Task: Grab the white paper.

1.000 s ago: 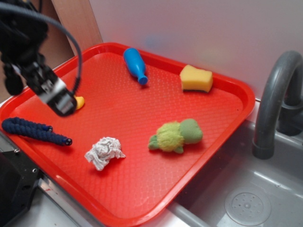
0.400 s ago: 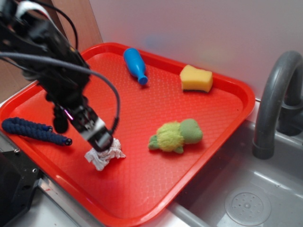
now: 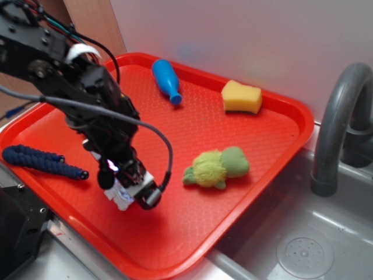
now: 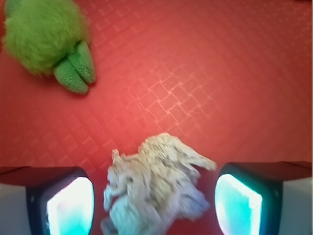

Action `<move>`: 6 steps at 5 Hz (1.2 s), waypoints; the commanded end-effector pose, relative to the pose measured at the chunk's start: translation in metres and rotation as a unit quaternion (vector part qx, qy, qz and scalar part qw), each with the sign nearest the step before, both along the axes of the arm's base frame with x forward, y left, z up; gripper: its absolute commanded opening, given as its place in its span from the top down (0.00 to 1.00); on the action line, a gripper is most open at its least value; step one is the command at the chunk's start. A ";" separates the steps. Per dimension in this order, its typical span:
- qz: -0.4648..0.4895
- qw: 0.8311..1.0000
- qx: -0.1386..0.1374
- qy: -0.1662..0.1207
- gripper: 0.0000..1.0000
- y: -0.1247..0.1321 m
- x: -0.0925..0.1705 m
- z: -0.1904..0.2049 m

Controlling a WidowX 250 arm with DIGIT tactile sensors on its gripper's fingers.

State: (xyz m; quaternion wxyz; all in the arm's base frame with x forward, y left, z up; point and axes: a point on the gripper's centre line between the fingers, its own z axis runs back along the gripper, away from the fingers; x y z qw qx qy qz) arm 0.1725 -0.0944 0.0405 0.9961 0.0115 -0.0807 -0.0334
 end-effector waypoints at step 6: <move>0.200 0.977 0.071 -0.032 1.00 0.102 0.035 0.195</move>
